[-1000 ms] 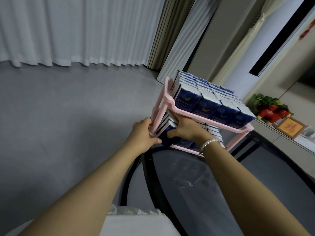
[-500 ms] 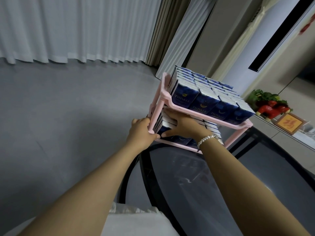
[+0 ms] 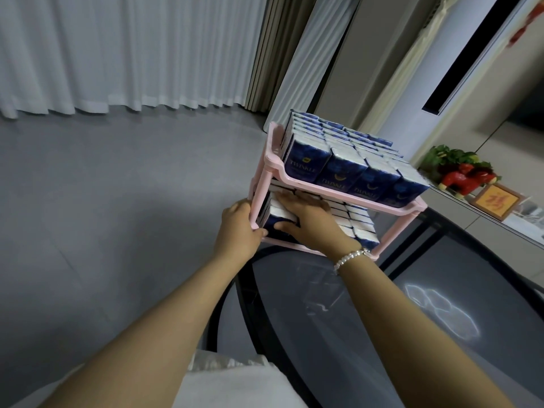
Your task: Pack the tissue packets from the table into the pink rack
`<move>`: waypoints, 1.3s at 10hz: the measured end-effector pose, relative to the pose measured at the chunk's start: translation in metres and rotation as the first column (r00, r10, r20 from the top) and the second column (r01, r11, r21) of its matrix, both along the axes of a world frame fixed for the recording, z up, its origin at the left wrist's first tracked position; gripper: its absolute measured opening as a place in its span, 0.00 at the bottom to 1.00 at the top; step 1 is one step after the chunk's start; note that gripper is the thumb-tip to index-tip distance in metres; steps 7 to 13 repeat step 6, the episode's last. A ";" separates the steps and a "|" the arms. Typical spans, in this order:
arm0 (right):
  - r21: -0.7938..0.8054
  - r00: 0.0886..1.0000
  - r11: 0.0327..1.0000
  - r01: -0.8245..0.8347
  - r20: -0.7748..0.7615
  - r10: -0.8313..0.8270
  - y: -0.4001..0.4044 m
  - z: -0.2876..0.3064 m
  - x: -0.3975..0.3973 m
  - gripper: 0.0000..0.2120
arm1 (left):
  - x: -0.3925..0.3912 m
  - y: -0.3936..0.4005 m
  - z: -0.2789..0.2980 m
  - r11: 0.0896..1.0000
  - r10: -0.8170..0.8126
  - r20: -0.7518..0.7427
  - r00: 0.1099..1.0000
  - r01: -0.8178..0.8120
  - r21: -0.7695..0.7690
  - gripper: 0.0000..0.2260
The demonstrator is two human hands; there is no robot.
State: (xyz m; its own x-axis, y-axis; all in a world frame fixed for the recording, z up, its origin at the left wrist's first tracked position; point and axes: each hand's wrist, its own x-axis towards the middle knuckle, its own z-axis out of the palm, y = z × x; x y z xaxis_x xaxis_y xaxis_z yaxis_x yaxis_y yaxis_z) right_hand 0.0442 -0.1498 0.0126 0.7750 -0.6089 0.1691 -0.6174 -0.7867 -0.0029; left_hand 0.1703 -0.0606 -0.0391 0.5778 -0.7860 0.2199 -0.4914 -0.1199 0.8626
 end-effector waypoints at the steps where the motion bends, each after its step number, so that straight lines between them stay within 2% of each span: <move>1: -0.084 0.991 0.996 0.030 0.131 -0.019 0.008 -0.009 -0.008 0.30 | 0.000 -0.001 0.002 1.000 0.000 -0.018 1.000 0.000 0.009 0.16; 2: -0.133 0.950 0.984 0.122 0.302 -0.077 0.012 -0.024 -0.023 0.27 | -0.001 -0.003 0.005 1.000 -0.013 -0.039 0.999 0.013 0.007 0.17; 3: -0.119 0.926 0.974 0.194 0.349 -0.142 0.012 -0.031 -0.039 0.25 | -0.003 -0.008 0.008 0.999 -0.022 -0.054 0.998 0.023 0.024 0.19; 5: -0.012 0.954 0.978 0.206 0.227 -0.198 0.003 -0.022 -0.058 0.26 | -0.016 -0.024 0.013 0.996 -0.056 -0.061 0.997 0.059 0.060 0.22; 6: 0.065 0.951 0.986 0.153 0.260 -0.164 0.007 -0.012 -0.066 0.26 | -0.020 -0.025 0.019 0.995 -0.040 -0.076 0.996 0.047 0.088 0.25; 13: 0.065 0.951 0.986 0.153 0.260 -0.164 0.007 -0.012 -0.066 0.26 | -0.020 -0.025 0.019 0.995 -0.040 -0.076 0.996 0.047 0.088 0.25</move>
